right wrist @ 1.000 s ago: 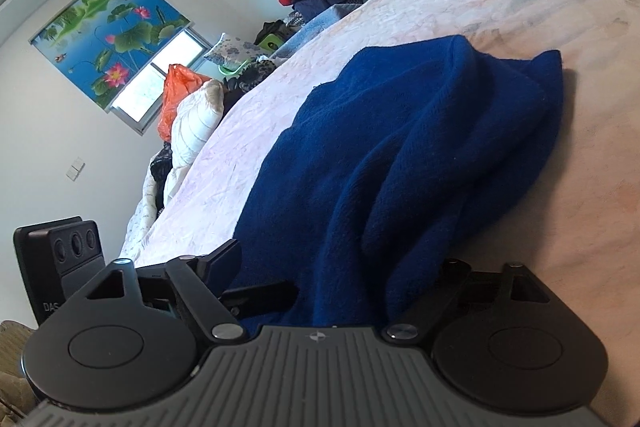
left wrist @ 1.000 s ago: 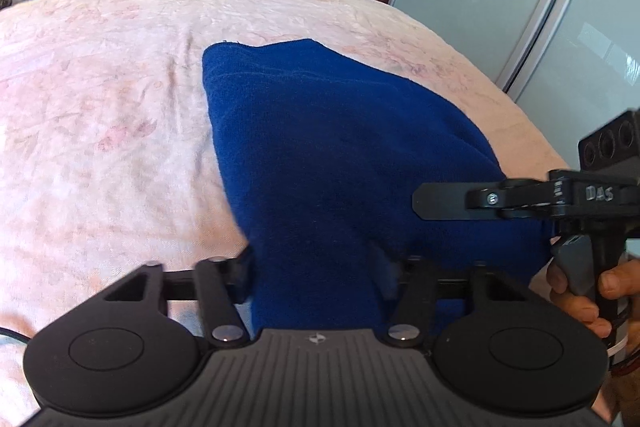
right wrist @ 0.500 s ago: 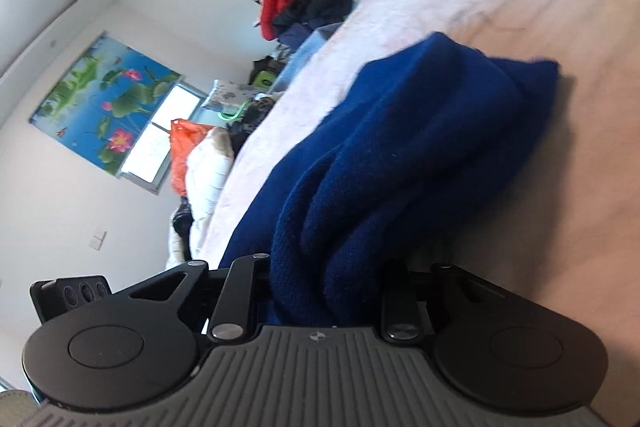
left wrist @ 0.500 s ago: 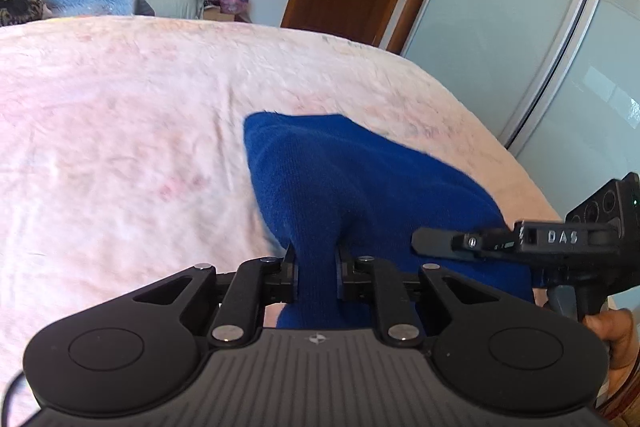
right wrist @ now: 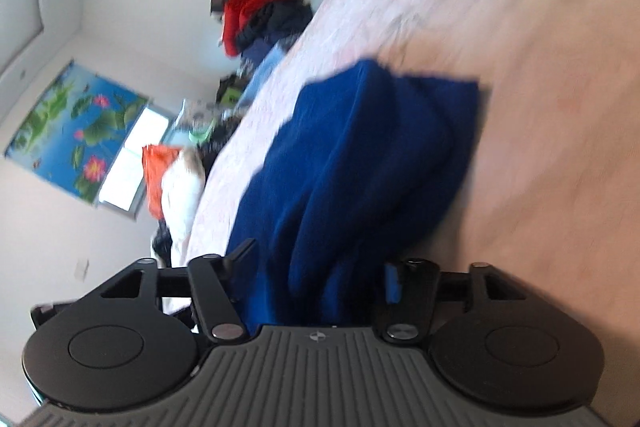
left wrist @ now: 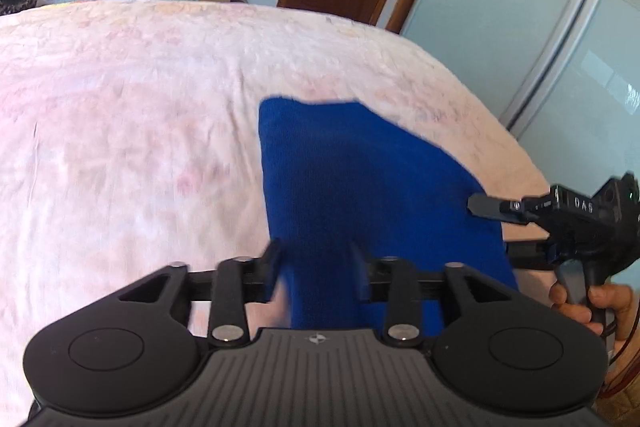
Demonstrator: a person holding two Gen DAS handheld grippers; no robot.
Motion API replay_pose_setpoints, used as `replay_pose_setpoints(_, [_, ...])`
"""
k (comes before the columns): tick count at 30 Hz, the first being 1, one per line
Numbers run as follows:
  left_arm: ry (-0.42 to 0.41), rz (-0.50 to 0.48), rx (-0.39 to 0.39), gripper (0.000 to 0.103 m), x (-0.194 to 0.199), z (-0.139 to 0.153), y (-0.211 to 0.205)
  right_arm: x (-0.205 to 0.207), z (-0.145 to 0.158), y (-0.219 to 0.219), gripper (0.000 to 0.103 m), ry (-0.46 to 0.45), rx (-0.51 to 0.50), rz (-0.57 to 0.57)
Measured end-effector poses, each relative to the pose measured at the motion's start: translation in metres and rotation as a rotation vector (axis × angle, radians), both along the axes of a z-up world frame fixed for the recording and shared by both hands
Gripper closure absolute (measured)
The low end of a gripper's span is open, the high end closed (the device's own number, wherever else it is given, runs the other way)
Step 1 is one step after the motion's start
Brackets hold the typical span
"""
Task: Fold small clothes
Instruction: 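Open both tools and pull them back from the folded bundle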
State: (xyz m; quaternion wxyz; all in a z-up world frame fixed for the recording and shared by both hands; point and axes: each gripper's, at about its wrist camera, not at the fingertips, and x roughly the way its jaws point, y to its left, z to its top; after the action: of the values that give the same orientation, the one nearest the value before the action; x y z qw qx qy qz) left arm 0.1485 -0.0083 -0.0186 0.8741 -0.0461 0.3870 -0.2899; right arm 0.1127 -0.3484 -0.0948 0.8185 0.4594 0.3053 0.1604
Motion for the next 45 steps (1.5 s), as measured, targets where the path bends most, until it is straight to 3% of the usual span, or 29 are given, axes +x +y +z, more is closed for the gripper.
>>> replay_pose_setpoints(1, [0.001, 0.005, -0.014, 0.042, 0.010, 0.001, -0.002, 0.010, -0.003, -0.005, 0.034, 0.002, 0.012, -0.004])
replay_pose_setpoints(2, [0.009, 0.002, -0.035, 0.038, 0.022, 0.002, -0.003, 0.020, -0.006, -0.007, 0.036, 0.006, 0.024, -0.007])
replay_pose_setpoints(11, [0.222, 0.062, -0.203, 0.040, 0.108, -0.032, -0.014, 0.088, -0.009, -0.014, 0.037, -0.055, 0.024, 0.005])
replay_pose_setpoints(12, [0.228, 0.073, -0.214, 0.049, 0.111, -0.034, -0.015, 0.094, -0.008, -0.014, 0.044, -0.055, 0.012, 0.017])
replay_pose_setpoints(14, [0.210, 0.085, -0.205, 0.073, 0.110, -0.034, -0.016, 0.102, -0.009, -0.009, 0.059, -0.031, -0.066, 0.046])
replay_pose_setpoints(15, [0.185, 0.090, -0.198, 0.077, 0.107, -0.032, -0.016, 0.104, -0.008, -0.006, 0.072, -0.023, -0.103, 0.063])
replay_pose_setpoints(16, [0.151, 0.087, -0.187, 0.084, 0.103, -0.030, -0.017, 0.105, -0.007, -0.006, 0.073, -0.026, -0.113, 0.071])
replay_pose_setpoints(21, [-0.016, 0.114, -0.114, 0.087, 0.083, -0.012, -0.020, 0.109, 0.016, 0.001, 0.077, -0.132, -0.195, 0.128])
replay_pose_setpoints(24, [-0.077, 0.132, -0.062, 0.088, 0.083, -0.005, -0.022, 0.125, 0.024, 0.009, 0.077, -0.136, -0.248, 0.142])
replay_pose_setpoints(26, [-0.061, 0.140, -0.023, 0.087, 0.094, -0.007, -0.026, 0.137, 0.019, 0.011, 0.076, -0.080, -0.297, 0.119])
replay_pose_setpoints(27, [-0.042, 0.136, -0.005, 0.087, 0.099, -0.009, -0.028, 0.141, 0.015, 0.012, 0.072, -0.052, -0.314, 0.110])
replay_pose_setpoints(28, [-0.025, 0.136, 0.006, 0.086, 0.103, -0.010, -0.028, 0.142, 0.011, 0.011, 0.059, -0.028, -0.328, 0.090])
replay_pose_setpoints(32, [-0.039, 0.157, 0.016, 0.085, 0.093, -0.002, -0.019, 0.115, 0.019, 0.000, 0.046, -0.031, -0.355, -0.015])
replay_pose_setpoints(33, [-0.047, 0.163, 0.031, 0.085, 0.088, 0.001, -0.017, 0.105, 0.025, -0.001, 0.042, -0.031, -0.400, -0.047])
replay_pose_setpoints(36, [-0.081, 0.172, 0.082, 0.085, 0.062, 0.010, -0.014, 0.068, 0.045, 0.009, 0.043, -0.061, -0.586, -0.085])
replay_pose_setpoints(39, [-0.084, 0.199, 0.145, 0.084, 0.029, 0.011, -0.014, 0.028, 0.059, 0.036, 0.040, -0.149, -0.722, -0.043])
replay_pose_setpoints(40, [-0.087, 0.198, 0.156, 0.084, 0.019, 0.008, -0.015, 0.015, 0.060, 0.046, 0.035, -0.182, -0.759, -0.012])
replay_pose_setpoints(42, [-0.116, 0.194, 0.211, 0.085, 0.002, 0.000, -0.022, -0.001, 0.062, 0.069, 0.034, -0.237, -0.843, 0.077])
replay_pose_setpoints(45, [-0.156, 0.222, 0.336, 0.085, -0.007, -0.015, -0.033, 0.002, 0.049, 0.094, 0.033, -0.156, -1.020, 0.131])
